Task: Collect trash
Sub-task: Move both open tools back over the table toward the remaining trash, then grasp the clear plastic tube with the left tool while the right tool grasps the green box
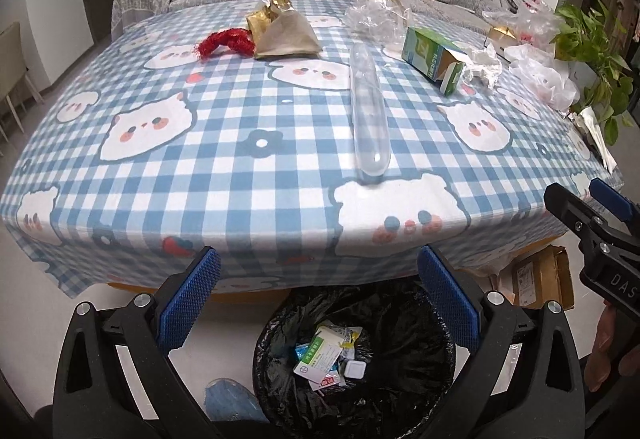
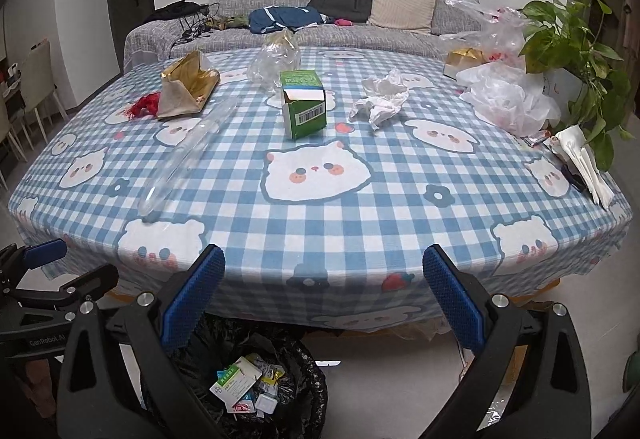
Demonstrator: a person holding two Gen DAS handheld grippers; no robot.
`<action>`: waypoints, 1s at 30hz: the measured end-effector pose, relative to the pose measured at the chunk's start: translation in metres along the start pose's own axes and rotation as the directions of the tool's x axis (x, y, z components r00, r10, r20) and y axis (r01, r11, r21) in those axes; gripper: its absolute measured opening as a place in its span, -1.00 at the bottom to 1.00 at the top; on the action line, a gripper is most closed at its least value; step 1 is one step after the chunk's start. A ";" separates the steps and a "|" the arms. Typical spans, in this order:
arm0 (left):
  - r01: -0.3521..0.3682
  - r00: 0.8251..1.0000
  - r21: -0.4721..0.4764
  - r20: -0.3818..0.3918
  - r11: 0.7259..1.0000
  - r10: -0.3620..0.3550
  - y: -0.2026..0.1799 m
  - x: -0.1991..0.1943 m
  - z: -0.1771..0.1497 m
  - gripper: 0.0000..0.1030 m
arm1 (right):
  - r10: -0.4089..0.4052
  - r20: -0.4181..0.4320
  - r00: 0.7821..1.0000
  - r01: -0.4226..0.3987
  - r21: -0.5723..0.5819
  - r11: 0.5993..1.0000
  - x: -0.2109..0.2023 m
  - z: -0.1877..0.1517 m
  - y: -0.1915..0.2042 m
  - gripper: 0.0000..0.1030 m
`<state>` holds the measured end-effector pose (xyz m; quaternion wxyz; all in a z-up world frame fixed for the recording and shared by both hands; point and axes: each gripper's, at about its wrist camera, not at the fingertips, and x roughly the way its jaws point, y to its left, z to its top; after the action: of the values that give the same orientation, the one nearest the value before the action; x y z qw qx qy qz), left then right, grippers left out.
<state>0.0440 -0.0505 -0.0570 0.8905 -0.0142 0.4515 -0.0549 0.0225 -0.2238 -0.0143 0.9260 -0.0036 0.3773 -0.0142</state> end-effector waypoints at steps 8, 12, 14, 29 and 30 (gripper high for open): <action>-0.006 1.000 0.000 -0.003 1.000 0.006 0.004 0.017 0.031 0.88 | -0.008 -0.005 1.000 0.008 -0.005 1.000 0.024 0.020 -0.002 0.85; -0.015 1.000 0.008 -0.006 1.000 0.015 0.004 0.027 0.043 0.88 | -0.003 -0.001 1.000 0.003 -0.006 1.000 0.032 0.030 -0.001 0.85; -0.020 1.000 0.008 -0.007 1.000 0.020 0.003 0.030 0.048 0.88 | 0.001 0.000 1.000 -0.001 -0.009 1.000 0.037 0.035 0.000 0.85; -0.040 0.999 0.004 -0.012 0.999 0.040 0.008 0.056 0.088 0.88 | 0.025 0.013 1.000 -0.024 -0.026 0.999 0.065 0.074 0.000 0.85; -0.041 0.999 0.007 -0.012 0.999 0.041 0.007 0.057 0.091 0.88 | 0.026 0.013 1.000 -0.026 -0.026 0.999 0.068 0.078 -0.001 0.85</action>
<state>0.1513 -0.0520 -0.0499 0.8886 -0.0017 0.4571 -0.0383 0.1258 -0.2276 -0.0061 0.9285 -0.0107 0.3711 0.0026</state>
